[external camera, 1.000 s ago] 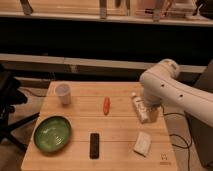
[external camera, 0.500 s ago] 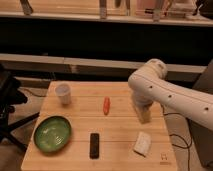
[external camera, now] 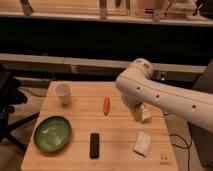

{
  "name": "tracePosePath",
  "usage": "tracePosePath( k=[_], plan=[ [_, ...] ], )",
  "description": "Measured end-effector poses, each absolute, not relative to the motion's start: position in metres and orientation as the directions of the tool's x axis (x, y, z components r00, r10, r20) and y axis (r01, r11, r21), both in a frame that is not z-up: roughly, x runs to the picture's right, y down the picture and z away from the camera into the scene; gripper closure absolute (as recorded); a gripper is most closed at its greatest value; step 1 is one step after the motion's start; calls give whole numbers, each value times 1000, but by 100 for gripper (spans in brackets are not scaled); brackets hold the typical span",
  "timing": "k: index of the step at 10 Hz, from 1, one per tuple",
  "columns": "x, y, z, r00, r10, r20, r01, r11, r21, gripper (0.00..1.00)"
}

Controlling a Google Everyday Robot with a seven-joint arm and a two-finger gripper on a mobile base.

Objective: Drag the ceramic bowl in a circle

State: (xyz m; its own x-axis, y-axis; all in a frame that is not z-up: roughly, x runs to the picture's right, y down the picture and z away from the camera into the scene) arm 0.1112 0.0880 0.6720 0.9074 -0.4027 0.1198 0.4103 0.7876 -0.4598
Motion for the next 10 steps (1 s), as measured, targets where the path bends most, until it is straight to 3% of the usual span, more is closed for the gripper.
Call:
tracePosePath(
  k=[10],
  plan=[
    [32,82,675,762,-601,242,644,660,-387,20]
  ],
)
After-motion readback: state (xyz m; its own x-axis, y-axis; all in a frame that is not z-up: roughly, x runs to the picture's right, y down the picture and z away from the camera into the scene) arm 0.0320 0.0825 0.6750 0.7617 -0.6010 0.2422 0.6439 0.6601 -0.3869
